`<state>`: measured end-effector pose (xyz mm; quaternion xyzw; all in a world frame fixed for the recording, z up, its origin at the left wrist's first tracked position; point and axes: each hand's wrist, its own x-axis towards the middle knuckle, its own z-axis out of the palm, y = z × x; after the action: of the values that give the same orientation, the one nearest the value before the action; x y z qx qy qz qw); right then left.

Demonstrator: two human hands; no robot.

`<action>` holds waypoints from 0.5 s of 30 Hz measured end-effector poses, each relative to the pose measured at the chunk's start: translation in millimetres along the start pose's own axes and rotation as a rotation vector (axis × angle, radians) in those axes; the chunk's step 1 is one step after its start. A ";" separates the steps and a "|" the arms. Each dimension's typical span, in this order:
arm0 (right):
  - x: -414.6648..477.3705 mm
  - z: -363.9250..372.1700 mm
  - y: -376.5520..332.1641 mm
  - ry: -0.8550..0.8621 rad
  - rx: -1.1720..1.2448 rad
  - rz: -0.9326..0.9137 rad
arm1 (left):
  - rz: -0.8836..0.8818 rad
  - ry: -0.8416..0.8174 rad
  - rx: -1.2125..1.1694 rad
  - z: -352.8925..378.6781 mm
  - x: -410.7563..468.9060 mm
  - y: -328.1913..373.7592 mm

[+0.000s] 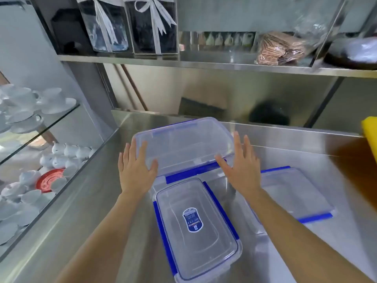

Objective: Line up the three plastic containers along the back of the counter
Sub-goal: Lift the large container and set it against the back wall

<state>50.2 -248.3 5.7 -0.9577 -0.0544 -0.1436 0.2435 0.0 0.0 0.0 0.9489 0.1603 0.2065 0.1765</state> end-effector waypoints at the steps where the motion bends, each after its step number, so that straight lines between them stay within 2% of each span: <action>1: 1.4 3.4 -1.1 -0.018 0.030 0.042 | -0.064 -0.030 -0.072 3.7 1.7 -3.4; 3: 4.1 12.9 -0.2 -0.048 0.086 0.111 | -0.213 -0.082 -0.266 9.2 5.3 -5.4; 5: 3.9 20.0 -0.2 -0.104 0.186 0.179 | -0.382 -0.142 -0.583 13.9 9.1 -7.6; 8: 4.6 23.0 -8.0 -0.129 0.264 0.268 | -0.658 -0.134 -0.979 16.0 11.2 -8.6; 10: 7.6 26.9 -14.6 -0.174 0.368 0.384 | -0.716 -0.164 -1.056 14.4 12.2 -8.2; 12: 9.6 31.3 -18.0 -0.194 0.494 0.478 | -0.695 -0.166 -1.072 11.7 8.8 -1.2; 15: 14.4 37.3 -20.9 -0.222 0.563 0.511 | -0.691 -0.083 -1.018 10.8 -6.8 11.0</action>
<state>69.6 -211.5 -11.9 -0.8459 0.1224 0.0465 0.5169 1.5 -15.3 -7.1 0.6461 0.3326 0.1510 0.6702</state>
